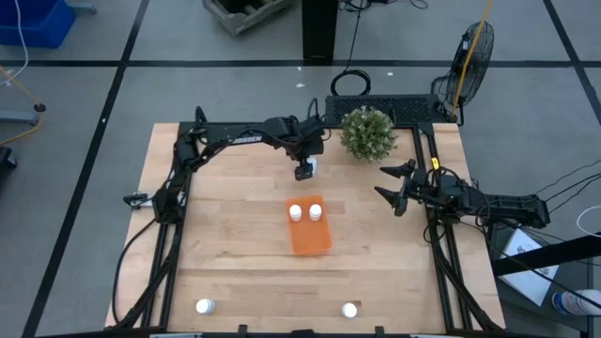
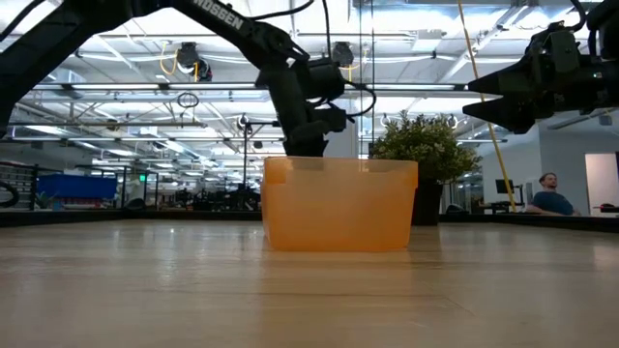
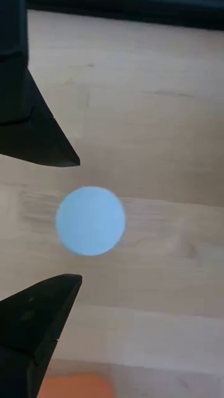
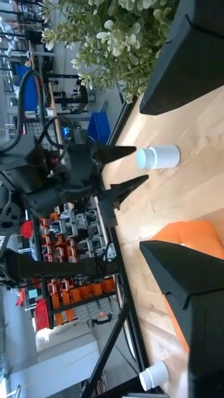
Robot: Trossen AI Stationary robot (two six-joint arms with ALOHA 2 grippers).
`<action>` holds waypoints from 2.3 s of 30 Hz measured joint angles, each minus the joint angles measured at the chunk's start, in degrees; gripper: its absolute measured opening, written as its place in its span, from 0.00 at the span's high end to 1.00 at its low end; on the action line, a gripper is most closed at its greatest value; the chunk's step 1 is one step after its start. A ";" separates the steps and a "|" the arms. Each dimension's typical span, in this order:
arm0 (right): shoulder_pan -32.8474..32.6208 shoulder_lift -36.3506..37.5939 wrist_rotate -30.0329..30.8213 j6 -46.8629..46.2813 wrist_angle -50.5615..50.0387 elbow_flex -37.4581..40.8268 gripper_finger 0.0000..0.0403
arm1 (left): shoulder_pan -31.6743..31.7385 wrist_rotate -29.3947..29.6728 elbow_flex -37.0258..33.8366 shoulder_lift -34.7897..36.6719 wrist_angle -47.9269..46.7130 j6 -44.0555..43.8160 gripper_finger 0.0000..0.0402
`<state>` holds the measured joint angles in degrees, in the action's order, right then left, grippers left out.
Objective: Pick and place pill bottles into a basket
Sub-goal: Put the white pill bottle into the orange container
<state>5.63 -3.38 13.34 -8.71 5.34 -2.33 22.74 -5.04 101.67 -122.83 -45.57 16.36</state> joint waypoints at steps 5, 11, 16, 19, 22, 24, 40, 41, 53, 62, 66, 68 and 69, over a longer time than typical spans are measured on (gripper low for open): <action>0.00 0.00 -0.02 -0.02 -0.02 0.00 0.16 | 0.00 -0.44 0.02 0.04 1.29 0.09 0.26; 0.00 0.00 0.00 -0.01 0.00 0.00 0.16 | 0.00 -0.91 0.02 0.04 1.98 0.02 0.28; 0.00 0.00 0.00 -0.02 0.00 0.00 0.16 | -0.33 -1.42 0.04 -1.36 2.17 -0.35 0.28; 0.00 0.00 0.00 -0.02 -0.01 0.00 0.16 | -0.42 -2.38 0.07 -2.00 2.80 -0.37 0.29; 0.00 0.00 0.00 -0.02 0.00 0.00 0.16 | -0.60 -2.45 0.07 -2.56 2.88 -0.29 0.30; 0.00 0.00 0.02 -0.02 0.00 0.00 0.16 | -0.64 -2.48 0.07 -2.64 2.60 -0.17 0.31; 0.00 0.00 0.04 0.15 -0.02 0.00 0.16 | -0.73 -1.52 0.14 -2.54 -0.52 1.47 0.60; 0.00 0.00 0.04 0.15 -0.02 0.00 0.16 | -0.80 -1.33 0.15 -2.49 -0.69 2.31 0.60; 0.00 0.00 0.04 0.17 -0.06 0.00 0.16 | -3.18 1.90 0.06 0.71 -0.17 8.15 0.60; 0.00 -0.02 0.05 0.30 -0.48 0.00 0.16 | -9.92 8.66 0.07 10.26 -10.74 5.79 0.60; 0.00 -0.02 0.09 0.39 -0.46 0.00 0.16 | -14.37 8.92 0.07 15.18 -11.75 2.24 0.60; 0.00 0.00 0.08 0.39 -0.40 0.00 0.16 | -16.56 8.14 0.11 16.97 -11.42 0.43 0.60; 0.00 -0.02 0.09 0.39 -0.43 0.00 0.16 | -17.67 8.14 0.13 17.73 -11.36 -0.27 0.60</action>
<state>5.63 -3.40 13.43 -8.32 4.91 -2.33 5.07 3.09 101.80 -105.10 -56.92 16.09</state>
